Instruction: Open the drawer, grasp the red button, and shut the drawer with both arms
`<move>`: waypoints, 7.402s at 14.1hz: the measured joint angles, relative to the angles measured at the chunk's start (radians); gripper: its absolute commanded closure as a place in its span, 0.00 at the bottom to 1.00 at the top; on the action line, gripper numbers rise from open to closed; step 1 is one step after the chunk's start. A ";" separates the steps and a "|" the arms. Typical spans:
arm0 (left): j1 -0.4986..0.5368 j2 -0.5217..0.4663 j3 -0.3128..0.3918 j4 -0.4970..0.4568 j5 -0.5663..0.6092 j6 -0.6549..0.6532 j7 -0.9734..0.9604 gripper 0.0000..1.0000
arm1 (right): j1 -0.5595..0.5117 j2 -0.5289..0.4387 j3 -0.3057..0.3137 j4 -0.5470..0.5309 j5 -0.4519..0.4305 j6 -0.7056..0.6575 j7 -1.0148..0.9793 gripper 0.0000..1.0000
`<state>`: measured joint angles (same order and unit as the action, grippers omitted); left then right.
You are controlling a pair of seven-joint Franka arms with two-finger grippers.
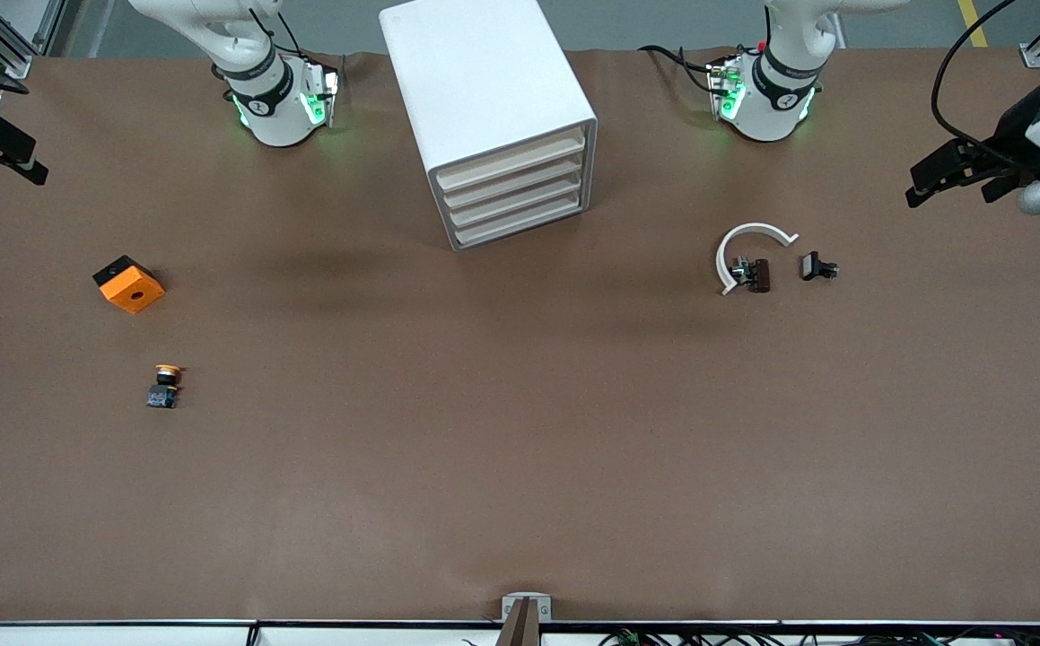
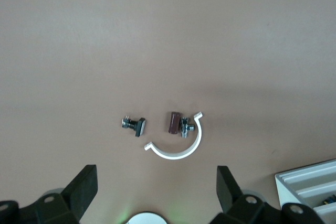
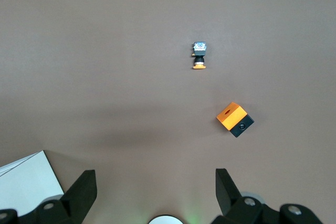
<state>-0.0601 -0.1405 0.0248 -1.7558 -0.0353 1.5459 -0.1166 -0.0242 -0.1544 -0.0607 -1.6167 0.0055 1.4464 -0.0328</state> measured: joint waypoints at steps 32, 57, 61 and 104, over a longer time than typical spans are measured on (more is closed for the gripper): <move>-0.246 0.825 -0.203 0.217 -0.565 -0.101 -1.575 0.00 | -0.003 0.000 0.002 -0.002 0.001 -0.018 0.025 0.00; -0.357 0.980 -0.257 0.205 -0.705 -0.254 -1.924 0.46 | -0.004 0.000 0.001 0.000 0.001 -0.017 0.024 0.00; -0.386 0.980 -0.258 0.174 -0.707 -0.263 -1.925 0.76 | -0.005 0.004 -0.002 0.001 0.001 -0.016 0.024 0.00; -0.136 0.980 -0.242 0.449 -0.597 -0.189 -1.580 0.00 | 0.712 0.376 0.024 0.027 0.086 0.337 1.393 0.00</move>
<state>-0.1961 0.8393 -0.2172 -1.3068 -0.6323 1.3572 -1.6968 0.6876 0.2217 -0.0372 -1.5893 0.0918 1.7836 1.3606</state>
